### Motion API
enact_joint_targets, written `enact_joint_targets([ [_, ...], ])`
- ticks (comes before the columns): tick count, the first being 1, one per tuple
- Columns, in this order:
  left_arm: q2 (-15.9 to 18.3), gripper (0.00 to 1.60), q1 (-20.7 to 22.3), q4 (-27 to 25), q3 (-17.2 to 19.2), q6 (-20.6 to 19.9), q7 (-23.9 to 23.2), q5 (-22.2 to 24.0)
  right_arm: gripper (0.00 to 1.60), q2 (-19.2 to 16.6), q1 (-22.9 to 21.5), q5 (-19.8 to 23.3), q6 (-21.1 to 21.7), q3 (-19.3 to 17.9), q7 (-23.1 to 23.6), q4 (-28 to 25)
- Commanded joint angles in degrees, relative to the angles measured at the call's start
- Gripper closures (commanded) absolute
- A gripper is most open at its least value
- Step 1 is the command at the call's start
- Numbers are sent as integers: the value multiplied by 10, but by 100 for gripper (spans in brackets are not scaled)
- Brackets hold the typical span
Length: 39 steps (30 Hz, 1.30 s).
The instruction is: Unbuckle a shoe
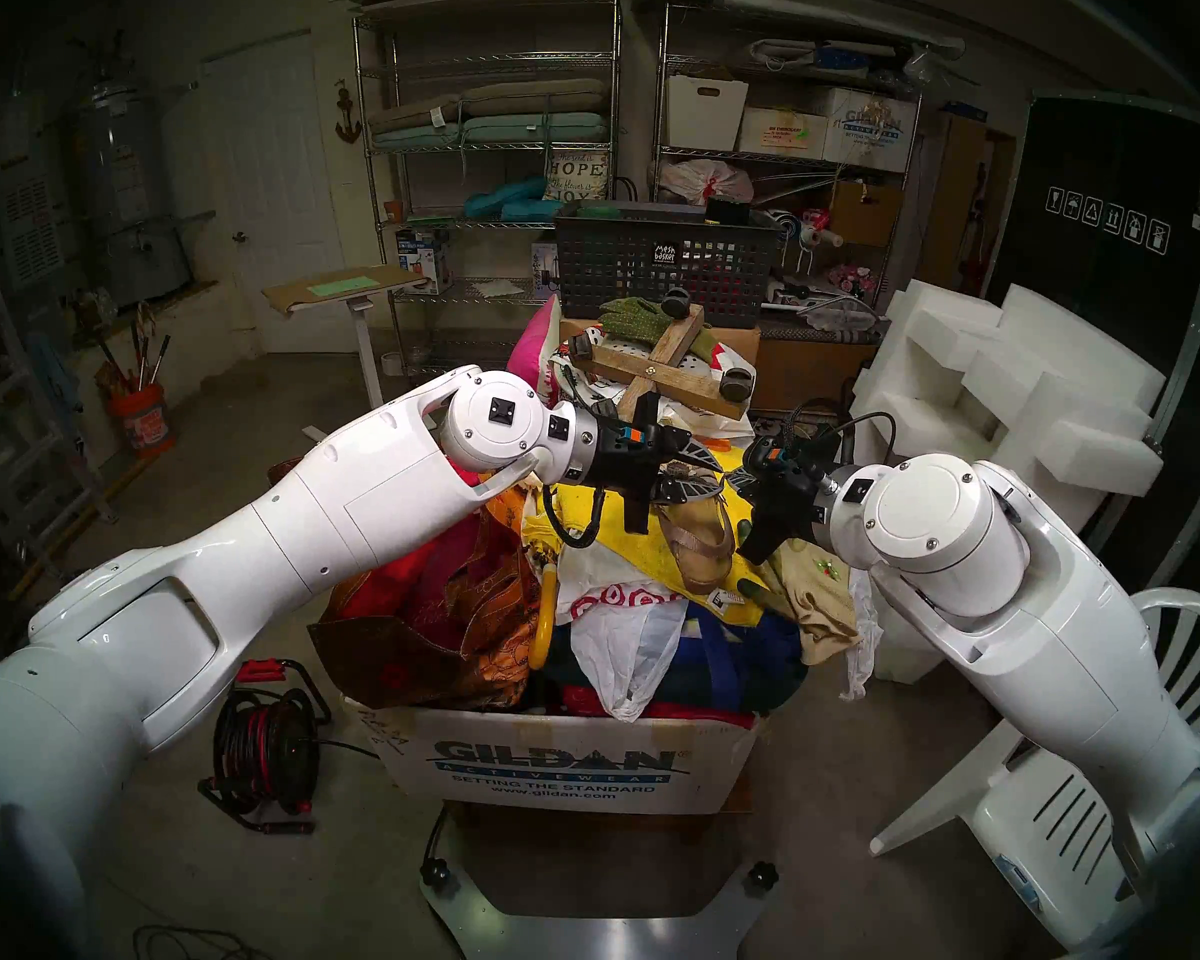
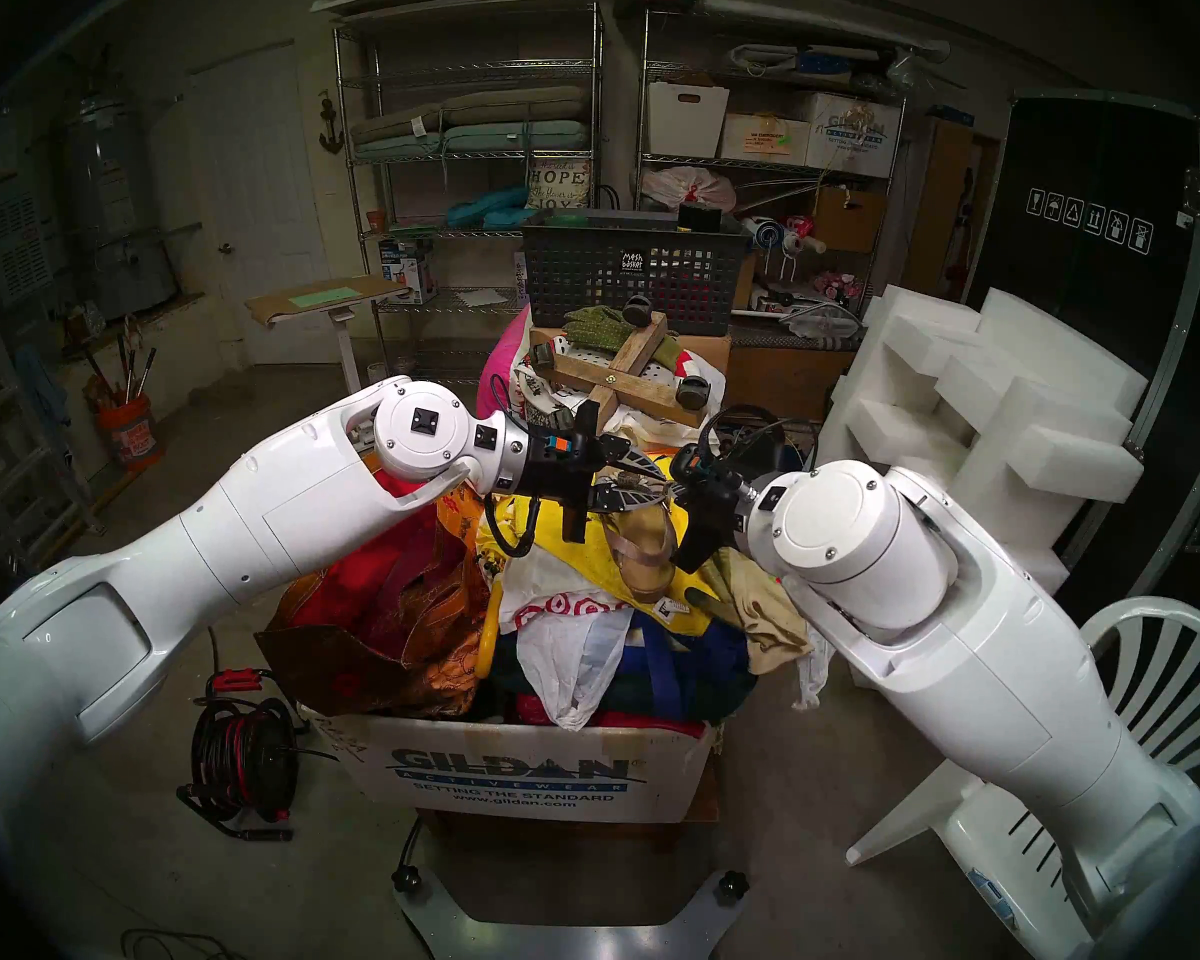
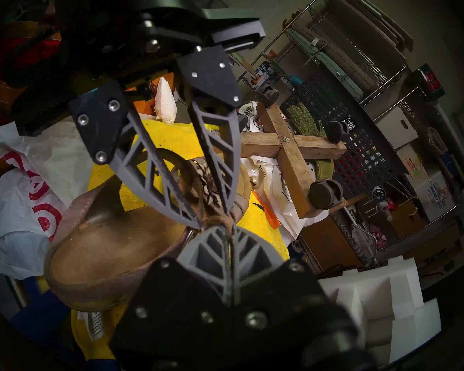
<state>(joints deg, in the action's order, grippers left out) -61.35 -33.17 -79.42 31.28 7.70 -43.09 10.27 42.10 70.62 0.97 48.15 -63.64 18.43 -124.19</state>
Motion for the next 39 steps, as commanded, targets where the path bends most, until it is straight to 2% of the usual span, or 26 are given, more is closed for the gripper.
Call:
enact_joint_targets([
  [1, -7, 78, 11, 3, 10, 6, 5, 2, 160, -1, -4, 1, -6, 0, 4, -19],
  [9, -4, 75, 8, 0, 17, 15, -1, 15, 160, 4, -11, -3, -6, 13, 9, -15],
  [13, 0, 80, 6, -6, 18, 18, -3, 20, 160, 11, -17, -7, -3, 20, 7, -11],
  [17, 1, 98, 5, -7, 18, 18, -4, 22, 160, 15, -23, -11, -2, 24, 8, -8],
  [21, 4, 138, 4, -6, 17, 18, -3, 20, 160, 17, -26, -15, 0, 25, 9, -5],
  [22, 4, 156, 3, -5, 17, 19, -3, 20, 160, 17, -26, -16, 1, 26, 9, -4],
  [23, 5, 160, 3, -5, 17, 18, -3, 20, 160, 17, -27, -16, 2, 26, 9, -4],
  [30, 6, 160, -1, -5, 18, 21, 6, 16, 160, 10, -27, -18, 8, 25, 16, -5],
  [31, 6, 160, -2, -5, 18, 21, 7, 15, 158, 7, -27, -18, 11, 23, 18, -6],
  [35, 5, 160, -3, -3, 17, 23, 11, 13, 134, -2, -23, -12, 18, 12, 27, -11],
  [36, 5, 160, -3, -3, 17, 24, 12, 13, 117, -4, -22, -11, 18, 10, 28, -12],
  [37, 5, 160, -4, -2, 18, 24, 14, 13, 106, -6, -21, -10, 23, 7, 30, -13],
  [38, 5, 160, -4, -1, 18, 25, 15, 14, 97, -8, -20, -8, 25, 5, 32, -14],
  [39, 4, 160, -4, 0, 18, 25, 16, 14, 96, -10, -16, -7, 26, 2, 32, -15],
])
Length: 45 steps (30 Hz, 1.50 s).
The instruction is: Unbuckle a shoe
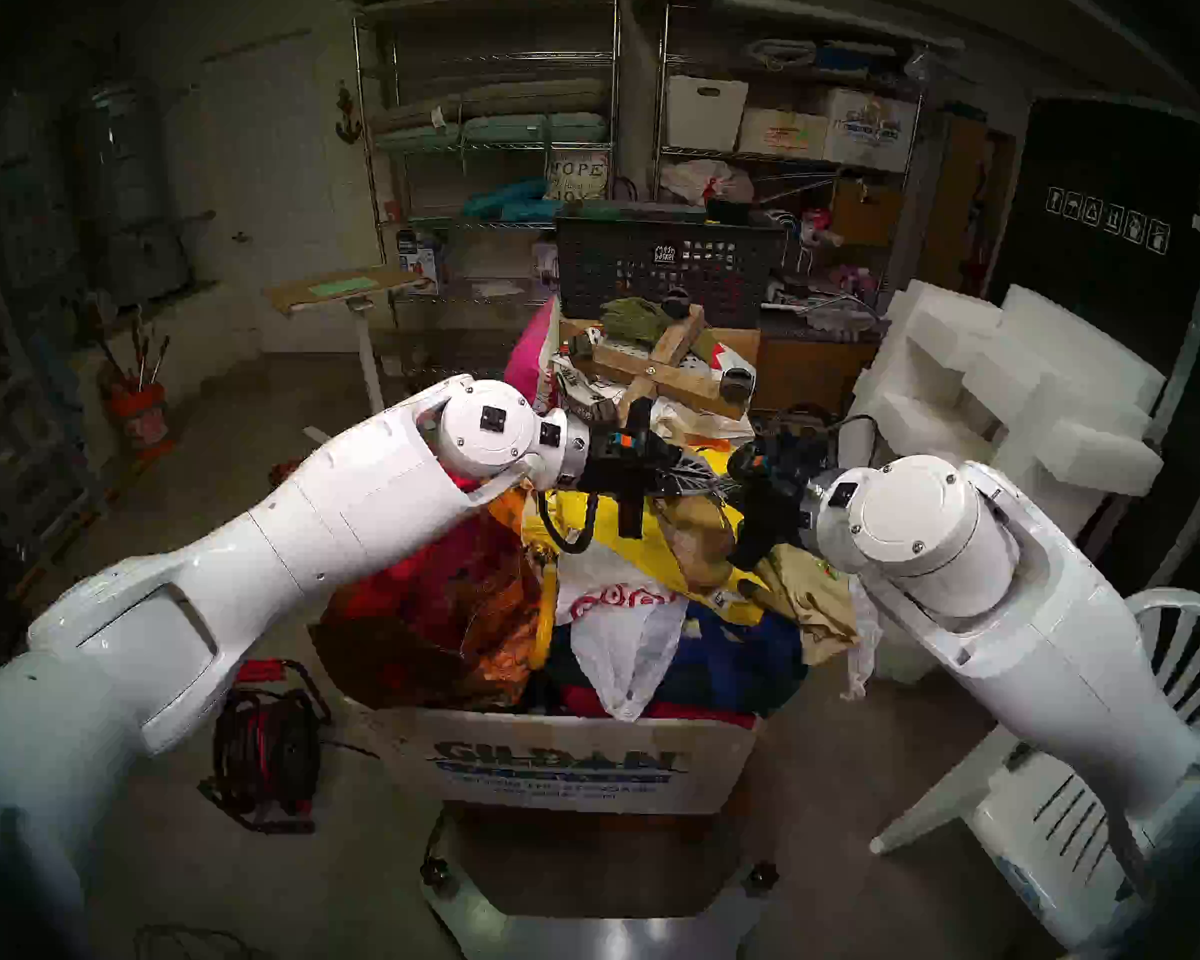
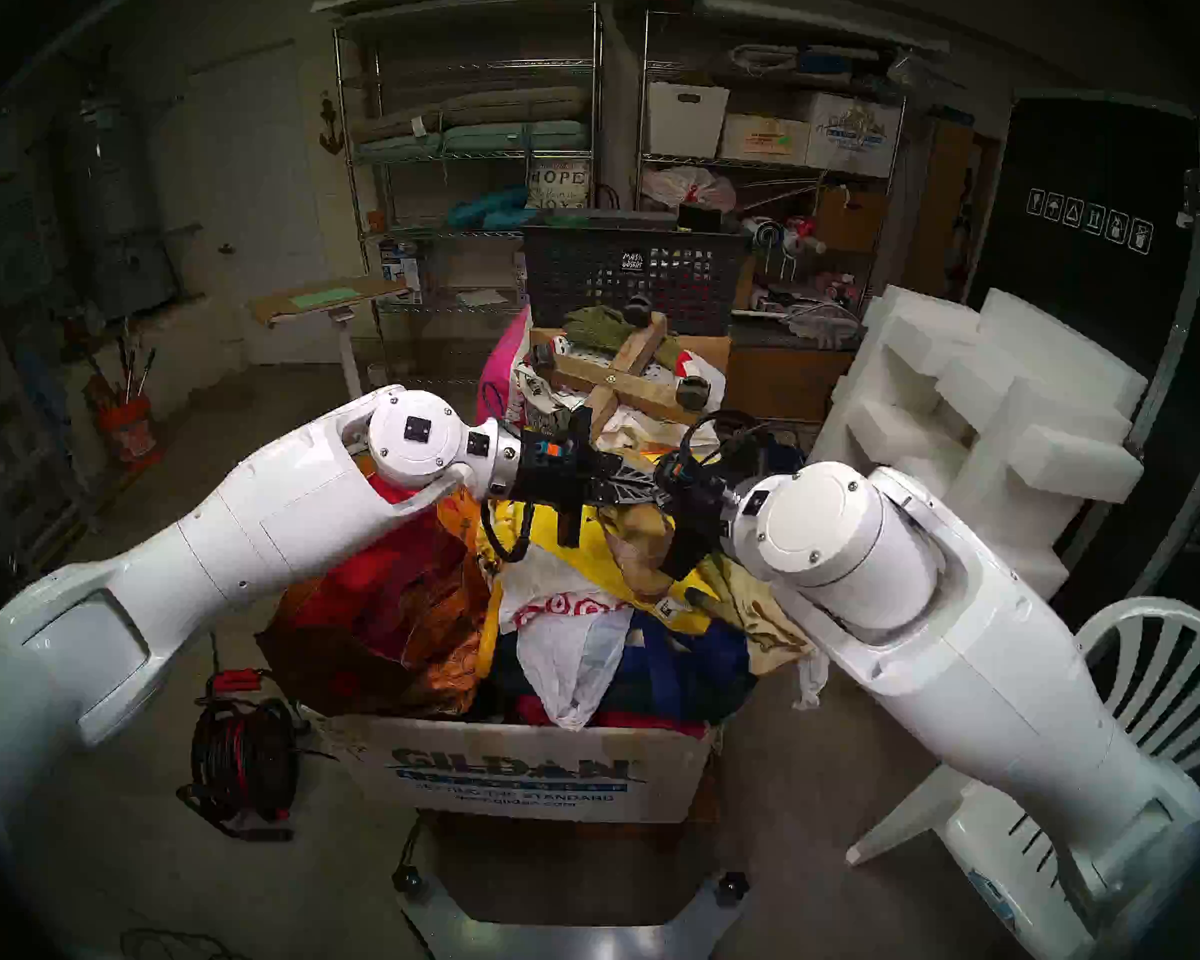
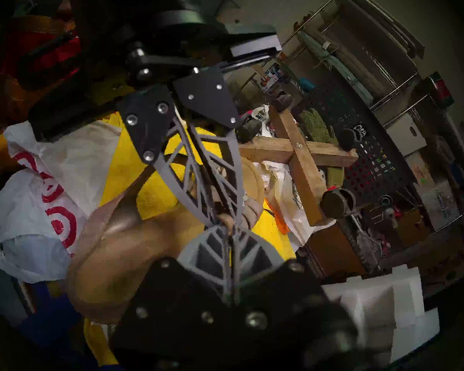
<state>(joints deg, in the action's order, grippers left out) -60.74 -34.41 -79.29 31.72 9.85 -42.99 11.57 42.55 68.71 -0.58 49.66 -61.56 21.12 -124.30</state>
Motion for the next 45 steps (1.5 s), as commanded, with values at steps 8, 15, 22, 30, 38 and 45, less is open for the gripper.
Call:
enact_joint_targets([
  [8, -4, 160, 11, 4, 13, 6, 15, 2, 90, -29, 31, 29, 22, -53, 9, -25],
  [15, -3, 160, 13, 3, 13, 5, 15, 2, 89, -17, 42, 48, 22, -74, 13, -34],
  [22, -3, 160, 14, 3, 12, 6, 14, 2, 88, 12, 38, 77, 20, -83, 21, -29],
  [30, -2, 160, 14, 1, 12, 5, 16, 0, 65, 19, 25, 77, 30, -68, 22, -27],
  [38, -1, 160, 13, 1, 12, 6, 18, 0, 80, 20, 3, 52, 50, -29, 15, -15],
  [45, 1, 160, 14, -6, 15, 5, 16, 5, 81, 31, -12, 36, 53, -9, 9, 3],
])
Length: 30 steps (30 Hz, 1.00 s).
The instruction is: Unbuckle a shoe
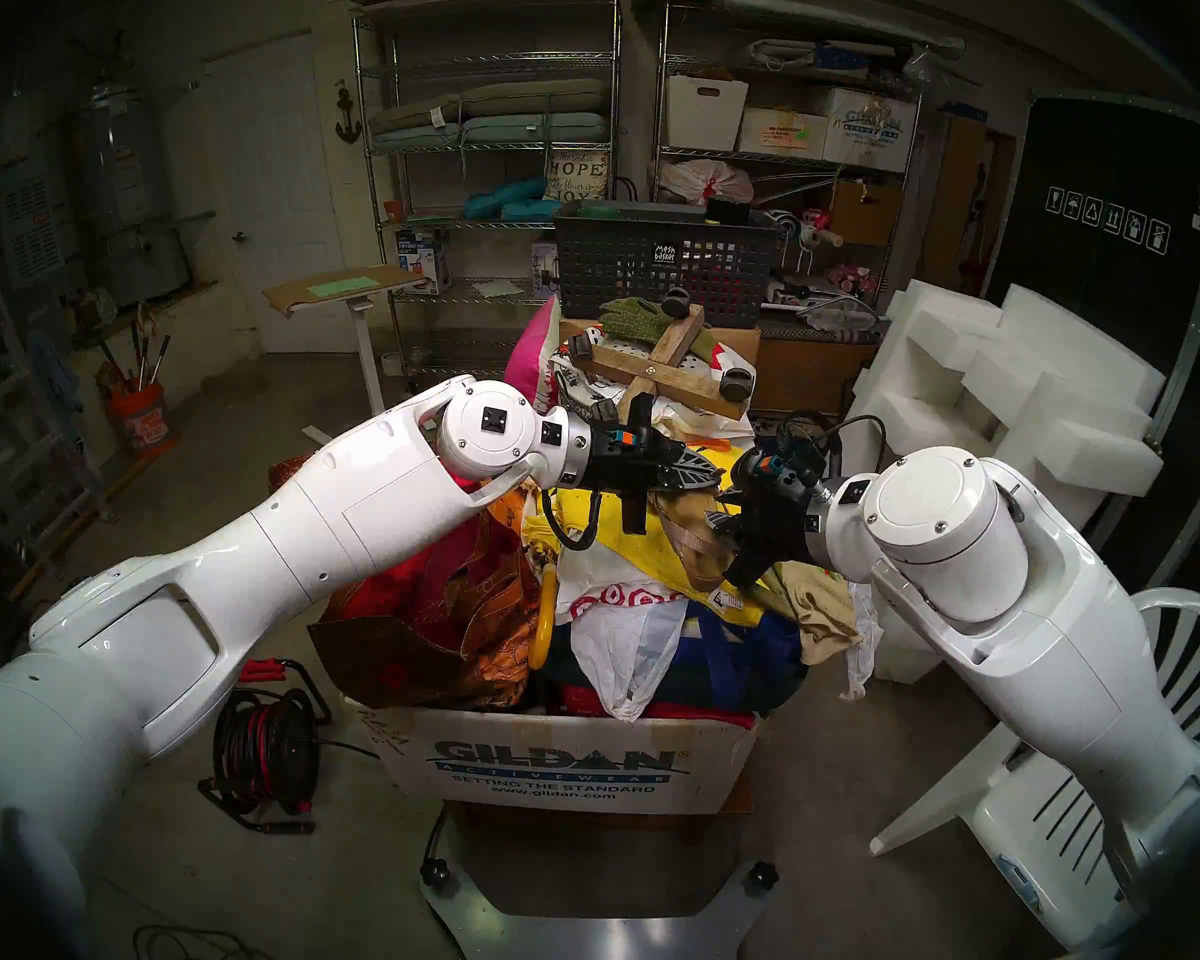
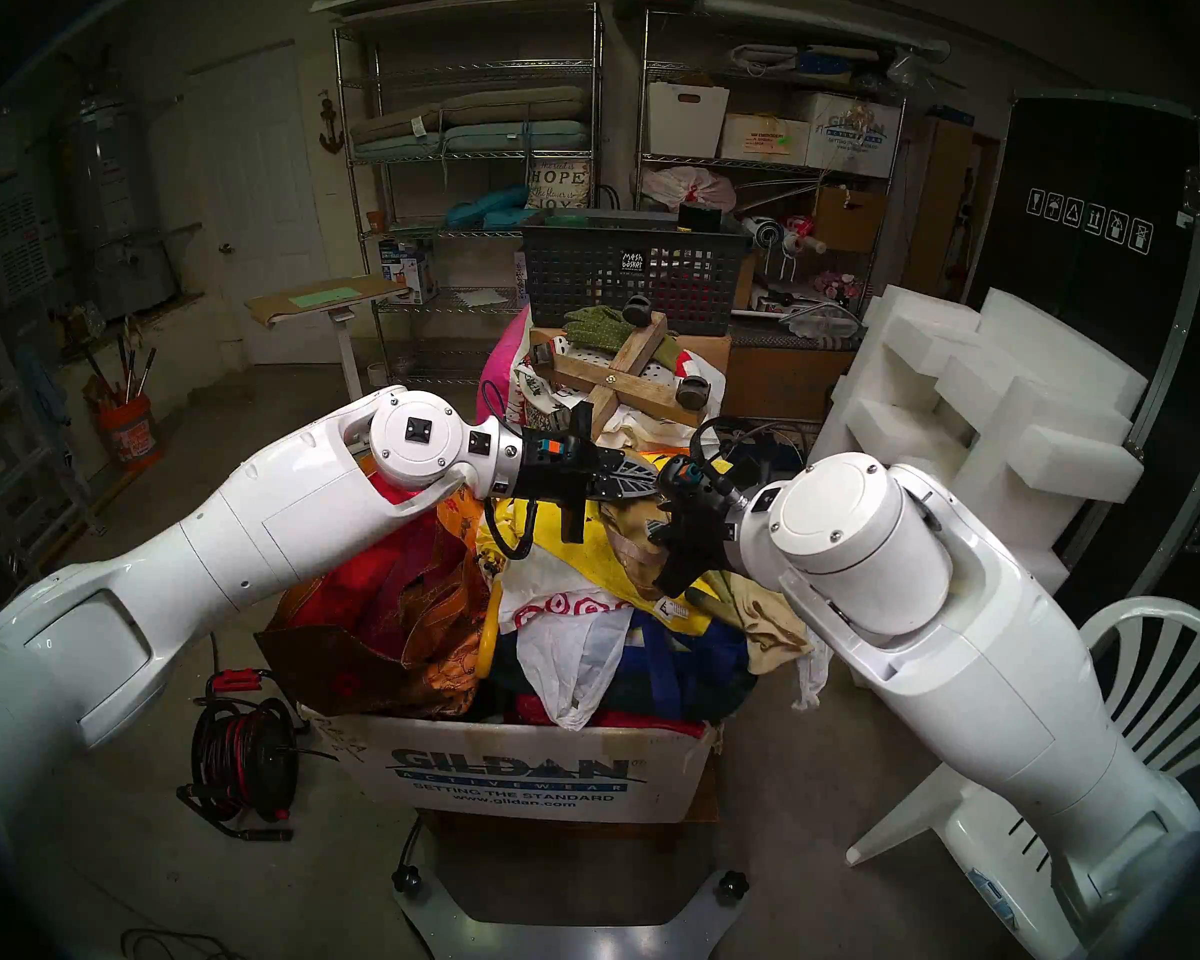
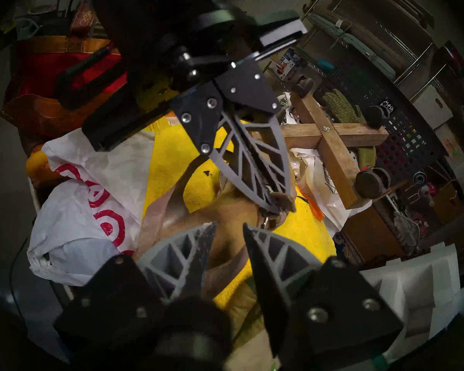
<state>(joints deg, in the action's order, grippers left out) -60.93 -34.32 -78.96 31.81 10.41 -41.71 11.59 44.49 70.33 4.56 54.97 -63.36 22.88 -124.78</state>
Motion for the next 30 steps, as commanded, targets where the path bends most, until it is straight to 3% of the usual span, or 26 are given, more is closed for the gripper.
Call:
enact_joint_targets([
  [1, 4, 160, 13, -10, 14, -1, 3, 5, 81, 13, -29, -16, 0, 10, -9, 10],
  [5, 4, 160, 12, -12, 13, -1, 3, 7, 79, 25, -26, -18, 0, 3, -23, 14],
  [17, 5, 160, 7, -11, 12, -11, 19, 1, 83, 7, 5, 6, 0, -57, -20, -31],
  [30, 6, 160, 10, -14, 10, -12, 19, 2, 85, 18, -7, -1, 0, -29, -26, 2],
])
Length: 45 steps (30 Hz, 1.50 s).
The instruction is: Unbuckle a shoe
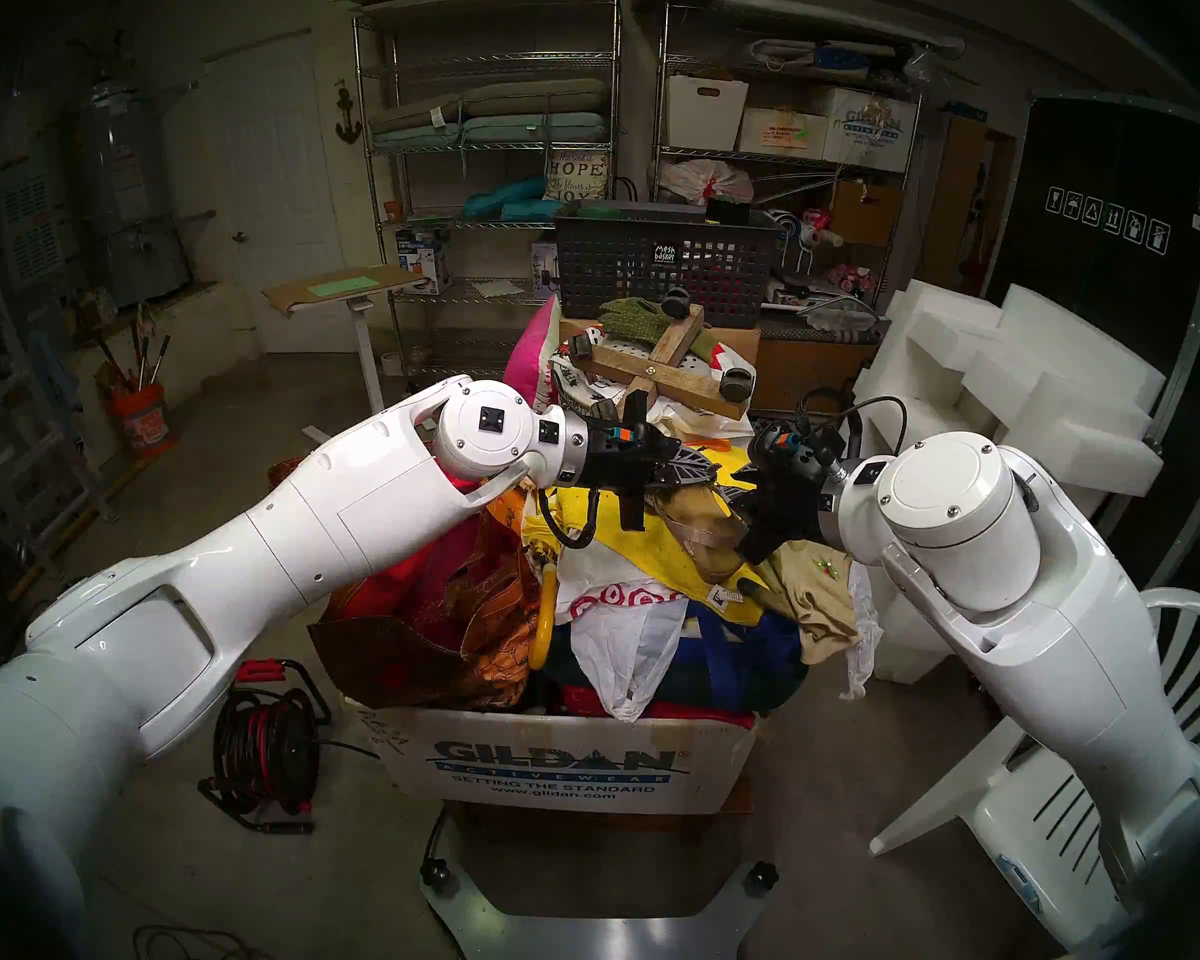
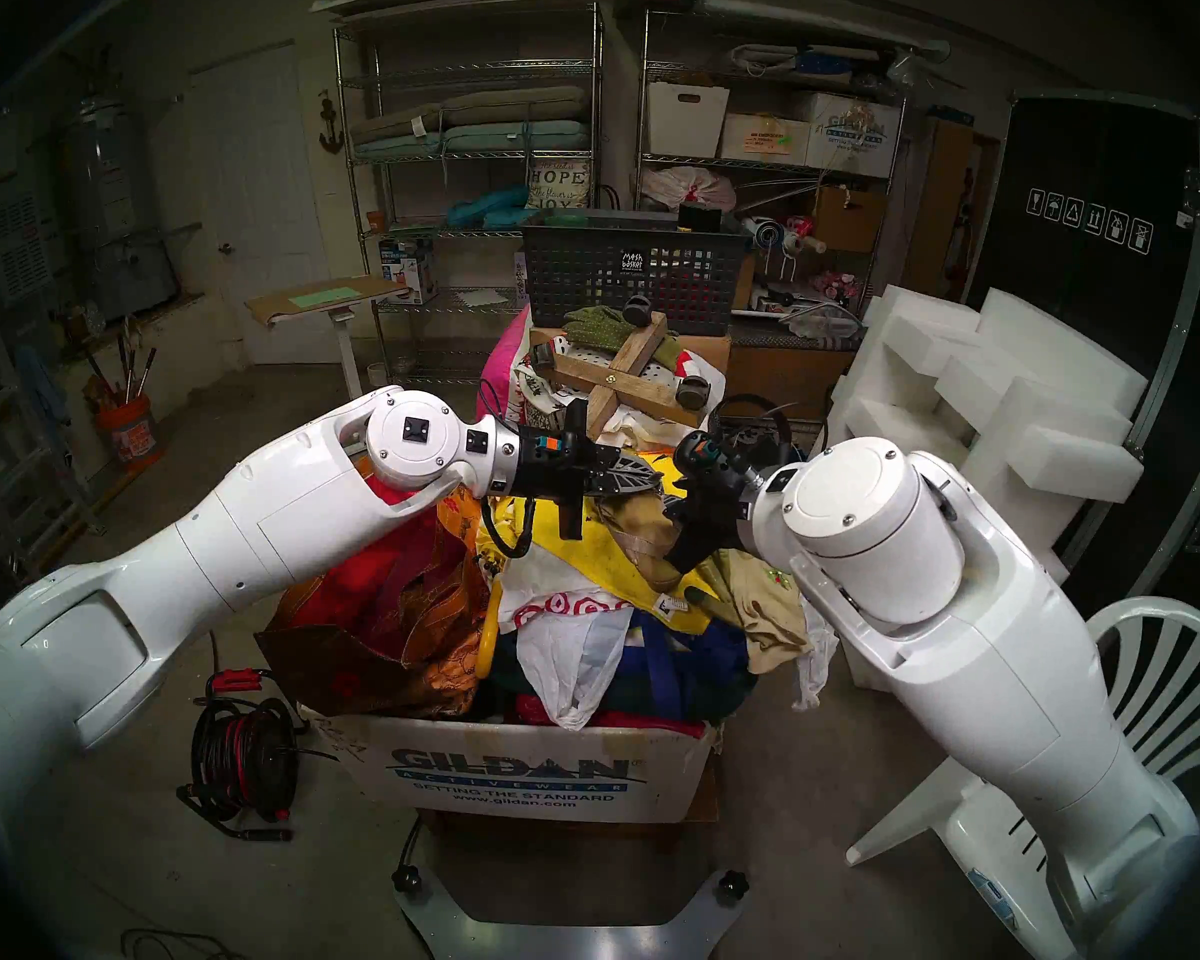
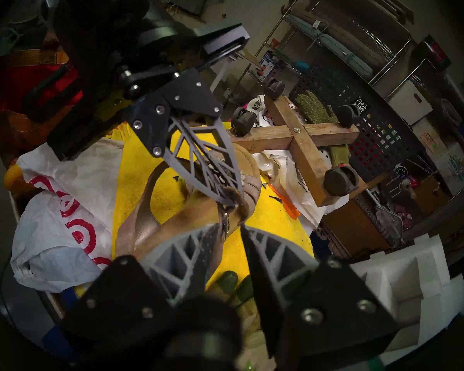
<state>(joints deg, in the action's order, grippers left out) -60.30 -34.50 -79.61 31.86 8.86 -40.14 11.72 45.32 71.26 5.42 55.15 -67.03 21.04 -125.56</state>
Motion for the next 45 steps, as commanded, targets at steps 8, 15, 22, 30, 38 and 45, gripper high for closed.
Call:
enact_joint_targets([
  [8, 0, 160, 13, -8, 8, 4, 1, 1, 87, 14, -20, -23, -1, 9, -25, 25],
  [15, -1, 160, 13, -7, 8, 2, 3, -1, 87, 19, -1, 11, -1, -34, -10, 9],
  [22, -1, 160, 14, -4, 7, 3, 3, -2, 86, 13, 8, 14, -1, -48, -17, 3],
  [30, -1, 160, 15, -5, 6, 1, 6, -2, 87, 3, 2, 6, -7, -21, -9, 17],
  [38, 0, 160, 14, -5, 6, 1, 8, -2, 88, 2, -11, -4, -12, 6, -1, 23],
  [45, 0, 160, 14, -4, 5, 2, 6, 0, 88, 11, -14, -14, -16, 10, -6, 27],
])
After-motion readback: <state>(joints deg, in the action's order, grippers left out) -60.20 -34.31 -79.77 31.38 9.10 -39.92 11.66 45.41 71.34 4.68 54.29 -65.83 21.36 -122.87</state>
